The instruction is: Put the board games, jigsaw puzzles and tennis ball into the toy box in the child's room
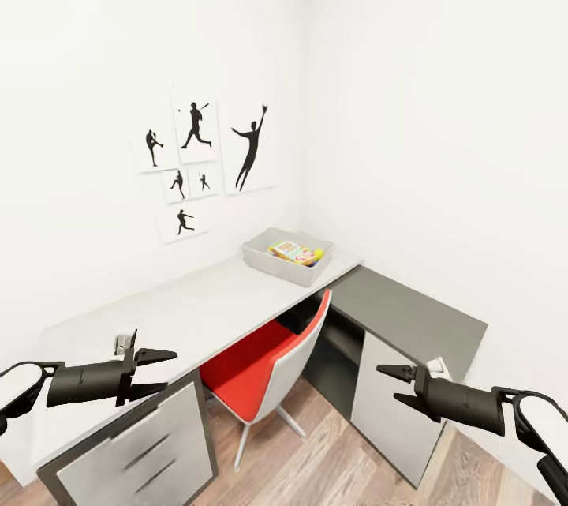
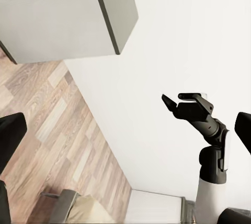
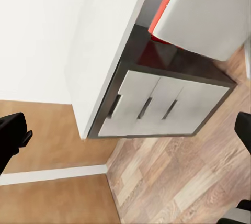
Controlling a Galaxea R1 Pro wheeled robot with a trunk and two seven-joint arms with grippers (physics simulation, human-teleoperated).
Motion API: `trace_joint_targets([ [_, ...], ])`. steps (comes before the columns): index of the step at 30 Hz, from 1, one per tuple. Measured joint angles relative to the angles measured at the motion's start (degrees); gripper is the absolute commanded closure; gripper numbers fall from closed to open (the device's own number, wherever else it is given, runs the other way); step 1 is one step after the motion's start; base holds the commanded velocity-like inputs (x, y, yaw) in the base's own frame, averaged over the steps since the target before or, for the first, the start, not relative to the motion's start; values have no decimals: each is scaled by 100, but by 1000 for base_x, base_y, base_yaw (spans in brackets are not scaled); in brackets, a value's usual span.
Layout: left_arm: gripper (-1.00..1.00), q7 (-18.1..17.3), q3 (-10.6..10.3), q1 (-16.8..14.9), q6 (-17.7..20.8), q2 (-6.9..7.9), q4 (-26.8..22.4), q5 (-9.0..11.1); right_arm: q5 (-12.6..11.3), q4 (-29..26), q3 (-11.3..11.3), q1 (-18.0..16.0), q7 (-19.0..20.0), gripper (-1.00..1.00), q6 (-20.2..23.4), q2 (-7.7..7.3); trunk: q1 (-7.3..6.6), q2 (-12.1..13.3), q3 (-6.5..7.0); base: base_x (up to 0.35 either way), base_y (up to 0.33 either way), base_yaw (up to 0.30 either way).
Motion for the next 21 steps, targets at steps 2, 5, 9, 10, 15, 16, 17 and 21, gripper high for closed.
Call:
trace_joint_targets([
  [2,-100,1,0,0,0,0,2,0,0,0,0,1,1,-100,0,0,0,0,14,-238,110,-177],
  [5,-100,3,0,0,0,0,2,1,0,0,0,-1,1,-100,0,0,0,0,34,-231,98,-177],
  [9,-100,2,0,0,0,1,2,0,0,0,0,-1,3,-100,0,0,0,0,62,-212,93,-177],
  [10,-100,2,0,0,0,1,3,0,-1,0,0,-2,5,-100,0,0,-1,0,68,-189,95,-177],
  [15,-100,0,0,0,0,0,4,-3,-2,0,0,1,4,-100,0,0,-1,0,102,-148,102,-177],
  [16,-100,0,0,0,0,0,5,-3,-2,0,0,0,3,-100,0,0,-1,0,109,-120,105,-177],
  [17,-100,-1,0,0,0,0,3,-2,-2,0,0,-1,4,-100,0,0,-1,-1,116,-102,106,-177],
  [21,-100,1,1,0,0,1,5,-2,-2,0,0,-1,2,-100,0,0,-2,-2,143,-40,111,-177],
])
